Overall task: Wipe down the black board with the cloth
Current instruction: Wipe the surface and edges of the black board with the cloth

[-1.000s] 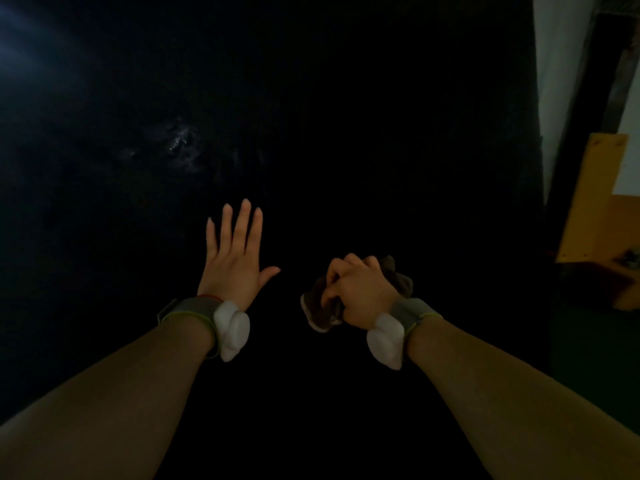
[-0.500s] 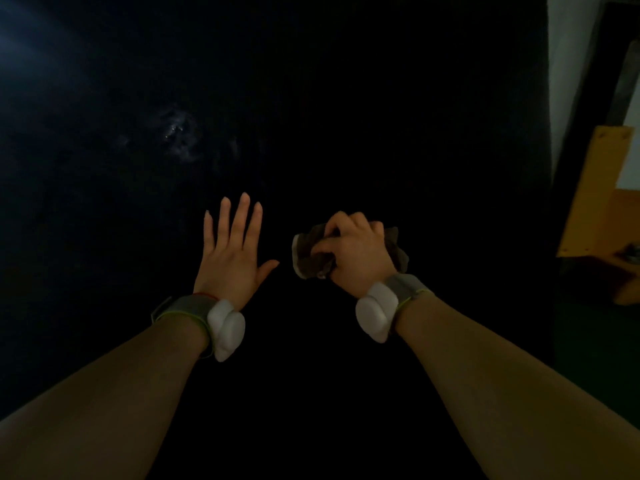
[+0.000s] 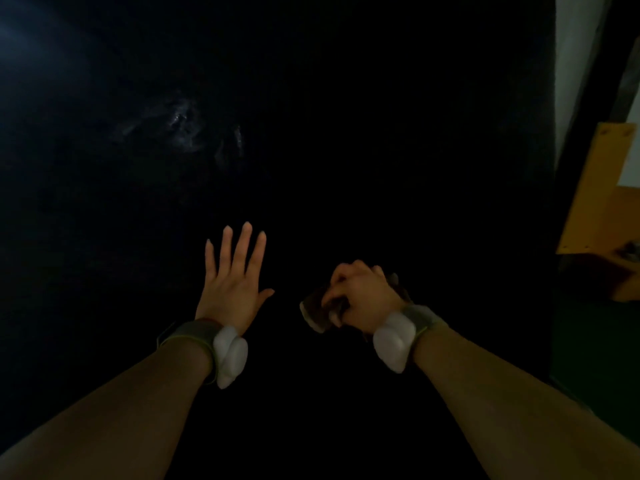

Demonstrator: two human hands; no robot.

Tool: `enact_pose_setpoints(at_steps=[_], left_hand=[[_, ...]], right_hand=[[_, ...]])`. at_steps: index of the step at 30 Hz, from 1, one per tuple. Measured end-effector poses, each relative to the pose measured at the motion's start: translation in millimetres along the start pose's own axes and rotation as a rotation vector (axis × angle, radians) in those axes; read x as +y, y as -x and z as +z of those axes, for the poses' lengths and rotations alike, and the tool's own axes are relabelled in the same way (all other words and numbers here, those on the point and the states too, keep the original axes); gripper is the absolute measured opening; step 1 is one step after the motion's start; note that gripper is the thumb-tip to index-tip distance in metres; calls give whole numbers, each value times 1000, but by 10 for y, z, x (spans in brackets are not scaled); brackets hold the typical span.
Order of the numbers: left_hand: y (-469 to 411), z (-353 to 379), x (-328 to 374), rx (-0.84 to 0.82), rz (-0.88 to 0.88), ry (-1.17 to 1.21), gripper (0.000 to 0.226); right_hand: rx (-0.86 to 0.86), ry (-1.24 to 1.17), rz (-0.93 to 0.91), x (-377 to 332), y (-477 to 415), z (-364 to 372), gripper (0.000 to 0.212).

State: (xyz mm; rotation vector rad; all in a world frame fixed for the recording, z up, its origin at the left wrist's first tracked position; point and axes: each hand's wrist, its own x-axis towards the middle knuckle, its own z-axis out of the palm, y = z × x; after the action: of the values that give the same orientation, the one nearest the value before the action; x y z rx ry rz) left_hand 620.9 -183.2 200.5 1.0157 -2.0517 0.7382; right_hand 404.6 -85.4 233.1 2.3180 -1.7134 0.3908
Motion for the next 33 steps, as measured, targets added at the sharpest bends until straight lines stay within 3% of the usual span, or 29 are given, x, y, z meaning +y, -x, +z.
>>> enact_pose_setpoints(at_steps=[3, 7, 12, 18, 26, 29, 33], left_hand=[[0, 43, -11, -8, -3, 10, 107], [13, 74, -33, -1, -2, 20, 104], [29, 70, -18, 10, 6, 15, 98], [113, 50, 111, -3, -58, 38, 88], [249, 110, 216, -1, -93, 74, 88], [323, 154, 251, 7, -98, 73, 90], [411, 223, 280, -25, -100, 43, 97]], right_hand=[[200, -136, 16, -10, -125, -412, 34], [429, -108, 39, 33, -328, -782, 33], [475, 21, 95, -3, -358, -467, 26], [408, 116, 95, -100, -266, -320, 27], [363, 60, 180, -78, -185, 163, 28], [377, 59, 91, -81, -136, 330, 16], [484, 62, 52, -42, -29, 584, 18]])
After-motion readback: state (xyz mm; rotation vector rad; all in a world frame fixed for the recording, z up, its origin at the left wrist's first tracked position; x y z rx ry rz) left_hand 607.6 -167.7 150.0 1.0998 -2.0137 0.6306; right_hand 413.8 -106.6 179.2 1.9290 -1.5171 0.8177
